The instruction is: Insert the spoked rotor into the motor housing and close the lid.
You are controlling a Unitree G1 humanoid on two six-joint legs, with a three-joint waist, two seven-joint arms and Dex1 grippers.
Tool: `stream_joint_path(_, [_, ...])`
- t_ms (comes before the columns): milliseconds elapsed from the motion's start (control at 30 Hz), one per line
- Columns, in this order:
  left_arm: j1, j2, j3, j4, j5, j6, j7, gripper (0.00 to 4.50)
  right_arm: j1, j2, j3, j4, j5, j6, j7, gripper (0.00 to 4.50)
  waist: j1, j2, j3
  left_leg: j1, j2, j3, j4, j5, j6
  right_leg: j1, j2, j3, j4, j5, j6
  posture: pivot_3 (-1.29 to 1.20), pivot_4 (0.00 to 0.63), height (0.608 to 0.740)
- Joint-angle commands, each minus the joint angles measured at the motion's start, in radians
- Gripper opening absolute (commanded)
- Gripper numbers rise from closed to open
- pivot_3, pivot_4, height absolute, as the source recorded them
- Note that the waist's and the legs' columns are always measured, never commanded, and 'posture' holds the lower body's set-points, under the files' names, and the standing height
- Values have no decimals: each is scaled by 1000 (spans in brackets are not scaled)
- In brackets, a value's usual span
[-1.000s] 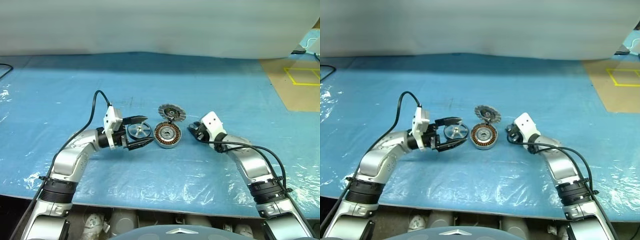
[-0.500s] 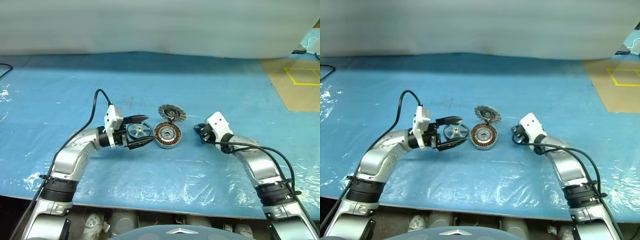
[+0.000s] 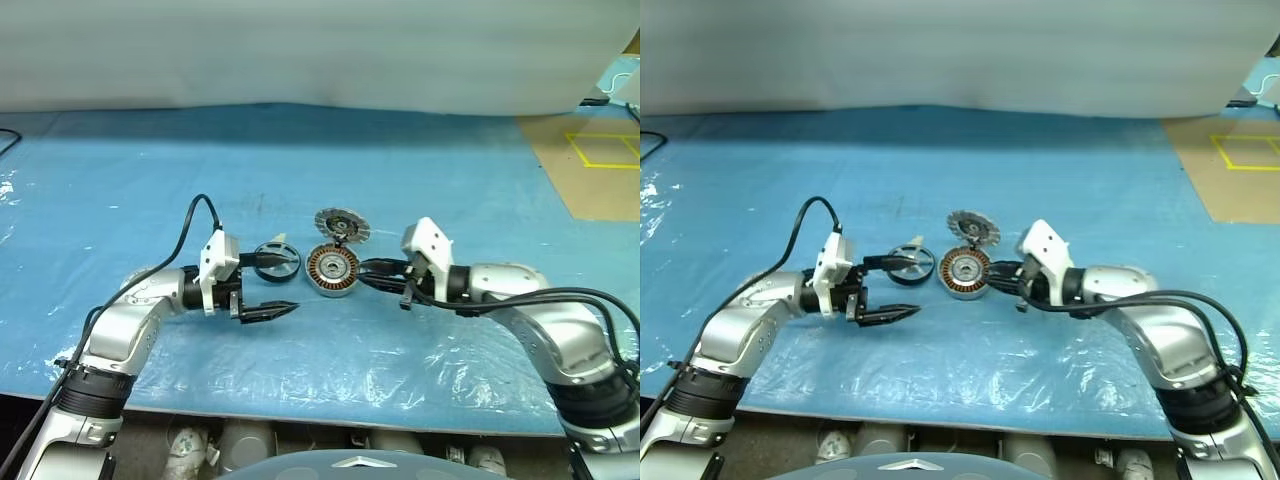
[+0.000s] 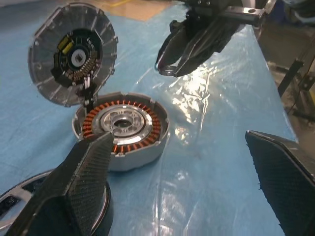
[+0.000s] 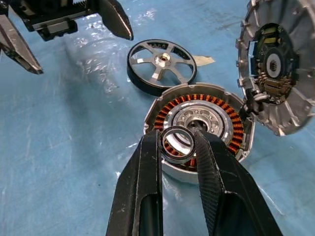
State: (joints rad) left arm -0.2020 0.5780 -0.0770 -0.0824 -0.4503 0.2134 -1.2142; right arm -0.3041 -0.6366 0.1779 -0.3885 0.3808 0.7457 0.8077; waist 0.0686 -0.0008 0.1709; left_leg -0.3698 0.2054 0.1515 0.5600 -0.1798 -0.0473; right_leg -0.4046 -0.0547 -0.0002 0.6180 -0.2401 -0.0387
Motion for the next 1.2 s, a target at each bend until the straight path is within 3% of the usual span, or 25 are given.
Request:
stream_joint_path(33, [10,0,4,7,22,-64,-7,4500,-64,17,60,59,-56,-78,21,554,1,0,0,-1,0,0,0,0,0,-1,0,0,0,0,0,0,150,740])
stream_joint_path(467, [55,-20,12,4,31,-113,27,4500,-156,99,172,206,-184,-206,42,554,1,0,0,-2,0,0,1,0,0,-2,0,-1,2,0,0,0,150,740])
stream_joint_path(1200, [12,-45,-2,20,24,-97,29,4500,-159,133,154,272,-242,-242,22,554,0,0,0,-1,0,0,2,0,0,-1,1,0,4,0,0,0,150,740])
